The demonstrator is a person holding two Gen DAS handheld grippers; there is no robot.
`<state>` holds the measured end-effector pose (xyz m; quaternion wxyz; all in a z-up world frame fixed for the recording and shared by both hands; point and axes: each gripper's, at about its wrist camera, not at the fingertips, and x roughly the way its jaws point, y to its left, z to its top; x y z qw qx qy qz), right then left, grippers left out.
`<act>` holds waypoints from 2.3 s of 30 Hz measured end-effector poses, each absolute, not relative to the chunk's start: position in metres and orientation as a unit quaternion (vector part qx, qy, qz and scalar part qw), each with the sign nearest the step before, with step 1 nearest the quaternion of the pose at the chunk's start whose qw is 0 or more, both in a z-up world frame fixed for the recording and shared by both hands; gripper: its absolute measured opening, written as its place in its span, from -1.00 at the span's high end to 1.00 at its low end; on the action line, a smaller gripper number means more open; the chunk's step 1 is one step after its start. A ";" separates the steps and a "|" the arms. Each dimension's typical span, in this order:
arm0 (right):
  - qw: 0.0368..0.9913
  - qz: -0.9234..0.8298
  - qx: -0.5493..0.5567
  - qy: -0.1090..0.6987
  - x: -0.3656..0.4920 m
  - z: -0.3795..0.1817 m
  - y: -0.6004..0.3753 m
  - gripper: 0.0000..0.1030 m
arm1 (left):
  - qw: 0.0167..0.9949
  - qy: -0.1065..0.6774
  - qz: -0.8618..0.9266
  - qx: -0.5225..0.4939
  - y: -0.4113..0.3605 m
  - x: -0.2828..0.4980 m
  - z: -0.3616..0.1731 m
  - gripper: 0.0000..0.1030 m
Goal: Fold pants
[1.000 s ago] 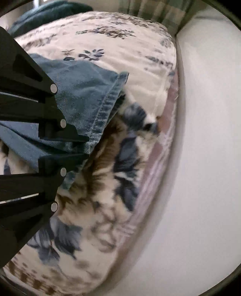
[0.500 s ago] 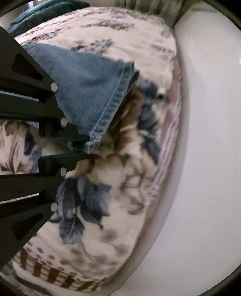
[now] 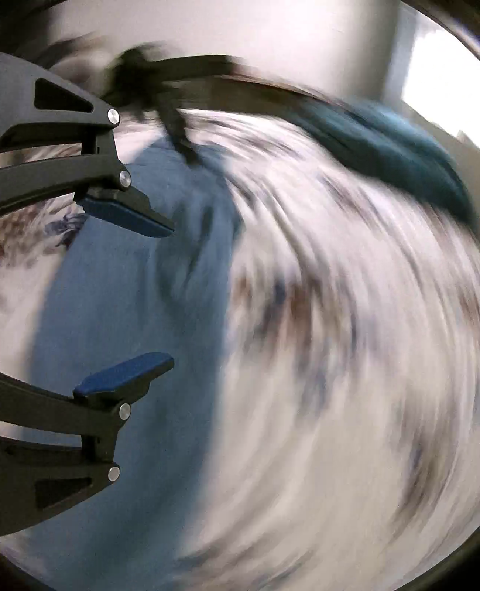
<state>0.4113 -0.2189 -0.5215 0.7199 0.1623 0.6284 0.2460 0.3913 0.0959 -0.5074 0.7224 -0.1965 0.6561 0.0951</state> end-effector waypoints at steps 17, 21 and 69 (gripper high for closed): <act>0.635 0.459 -0.013 0.621 0.432 -0.578 -0.060 0.84 | 0.597 0.746 0.059 -0.290 0.116 0.438 -0.556 -0.67; 0.643 0.469 -0.002 0.605 0.410 -0.566 -0.058 0.84 | 0.572 0.763 0.032 -0.299 0.092 0.429 -0.567 -0.67; 0.471 0.345 0.243 0.775 0.520 -0.657 -0.047 0.54 | 0.652 0.713 0.092 -0.240 0.193 0.373 -0.584 0.21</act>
